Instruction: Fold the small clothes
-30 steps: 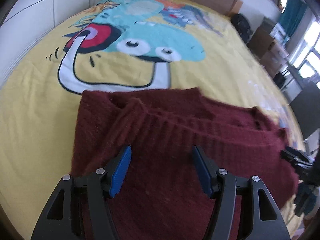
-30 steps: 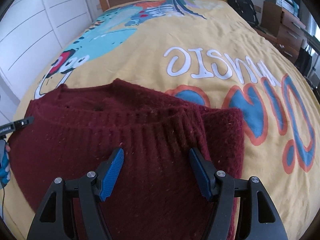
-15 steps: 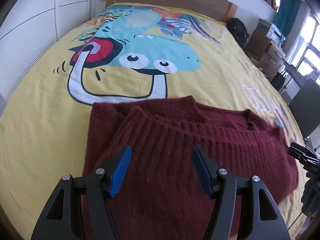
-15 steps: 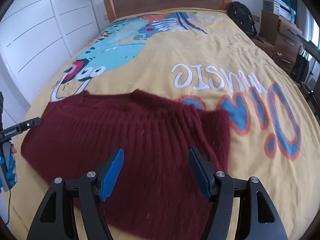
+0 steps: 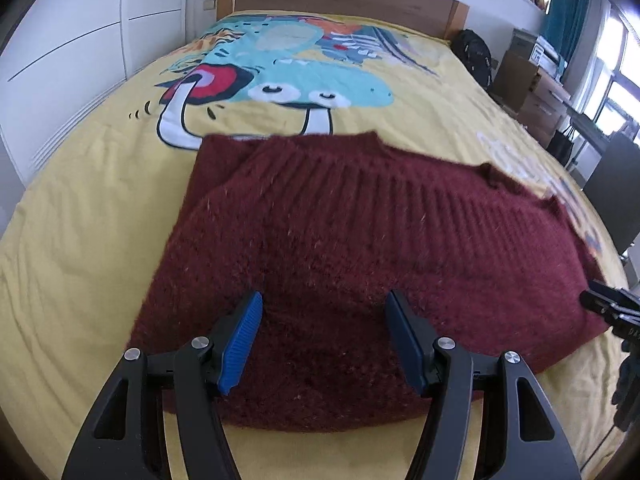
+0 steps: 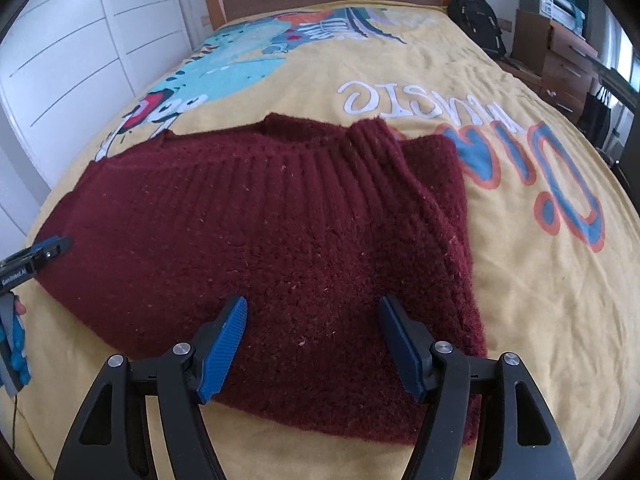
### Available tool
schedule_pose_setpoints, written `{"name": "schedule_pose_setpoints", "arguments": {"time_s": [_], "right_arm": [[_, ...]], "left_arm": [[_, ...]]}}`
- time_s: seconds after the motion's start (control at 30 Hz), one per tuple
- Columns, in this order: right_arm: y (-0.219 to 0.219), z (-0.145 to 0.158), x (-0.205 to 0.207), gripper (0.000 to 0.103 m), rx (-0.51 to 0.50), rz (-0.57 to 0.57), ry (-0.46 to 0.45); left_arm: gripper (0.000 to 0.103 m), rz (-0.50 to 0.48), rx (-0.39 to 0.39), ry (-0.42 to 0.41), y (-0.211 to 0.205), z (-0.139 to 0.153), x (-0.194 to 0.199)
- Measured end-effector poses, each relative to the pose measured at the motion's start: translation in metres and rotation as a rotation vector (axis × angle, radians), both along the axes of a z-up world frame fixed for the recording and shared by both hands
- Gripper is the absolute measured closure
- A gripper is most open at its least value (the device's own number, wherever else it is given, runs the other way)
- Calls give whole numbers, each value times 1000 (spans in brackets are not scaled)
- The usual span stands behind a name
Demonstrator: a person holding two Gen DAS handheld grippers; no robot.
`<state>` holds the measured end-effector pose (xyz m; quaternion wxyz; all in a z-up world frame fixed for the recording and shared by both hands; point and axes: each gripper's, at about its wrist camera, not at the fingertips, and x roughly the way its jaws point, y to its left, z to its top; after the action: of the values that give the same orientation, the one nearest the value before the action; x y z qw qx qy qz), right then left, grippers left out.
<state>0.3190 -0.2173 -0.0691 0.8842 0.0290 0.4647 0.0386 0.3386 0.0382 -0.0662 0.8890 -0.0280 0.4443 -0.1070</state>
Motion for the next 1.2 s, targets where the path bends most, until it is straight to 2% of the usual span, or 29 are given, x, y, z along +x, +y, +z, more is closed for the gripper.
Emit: {"name": "schedule_pose_setpoints", "arguments": {"time_s": [0.23,0.47,0.77,0.9,1.2], "right_arm": [[0,-8,-3,29,-7,2,-15],[3,-8,-4,29,-23,8,-16],[3,2,-10,29,-35,-8,33],[-2,19,-27,29,-30,-29,19],[-29,57,-82,28,-4,-99,-35]], "left_arm": [[27,-10,44,-30,-5,-16,-7],[21,-9,73,-49,-9,-23,-10],[17,-8,68,-13,-7,-23,-7],[17,-23,83,8,-5,-10,-7],[17,37,-7,22,43,29,-51]]}}
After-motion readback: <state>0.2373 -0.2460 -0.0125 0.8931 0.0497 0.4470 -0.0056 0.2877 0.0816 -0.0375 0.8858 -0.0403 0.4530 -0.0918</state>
